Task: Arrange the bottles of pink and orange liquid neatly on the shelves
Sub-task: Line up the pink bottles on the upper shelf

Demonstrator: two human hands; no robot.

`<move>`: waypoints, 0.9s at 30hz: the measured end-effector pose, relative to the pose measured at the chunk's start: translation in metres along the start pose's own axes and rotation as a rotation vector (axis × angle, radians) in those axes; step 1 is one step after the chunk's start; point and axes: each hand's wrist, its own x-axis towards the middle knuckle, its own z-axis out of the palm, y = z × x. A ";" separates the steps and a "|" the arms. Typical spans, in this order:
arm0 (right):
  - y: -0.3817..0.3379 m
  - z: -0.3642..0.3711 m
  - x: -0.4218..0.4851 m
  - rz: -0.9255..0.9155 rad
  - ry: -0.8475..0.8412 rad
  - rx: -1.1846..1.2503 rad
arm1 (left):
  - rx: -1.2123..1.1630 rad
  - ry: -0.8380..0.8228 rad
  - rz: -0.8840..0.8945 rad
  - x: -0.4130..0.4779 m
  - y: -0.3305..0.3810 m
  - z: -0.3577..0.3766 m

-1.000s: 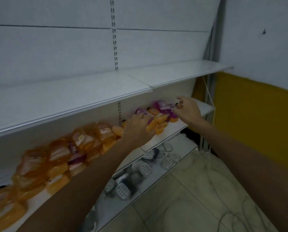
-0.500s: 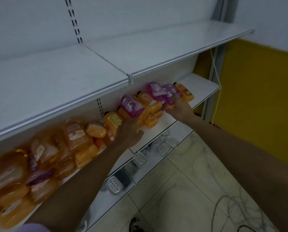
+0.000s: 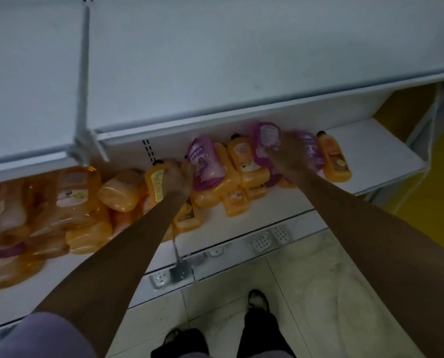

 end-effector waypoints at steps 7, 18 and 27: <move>0.017 0.008 0.055 -0.043 -0.180 -0.074 | -0.232 0.033 -0.119 0.041 -0.004 0.040; 0.011 0.027 0.078 -0.107 -0.234 -0.177 | -0.205 0.078 -0.272 0.031 0.025 0.053; 0.012 -0.009 0.071 0.260 -0.719 1.018 | -0.380 0.057 -0.341 0.013 0.017 0.044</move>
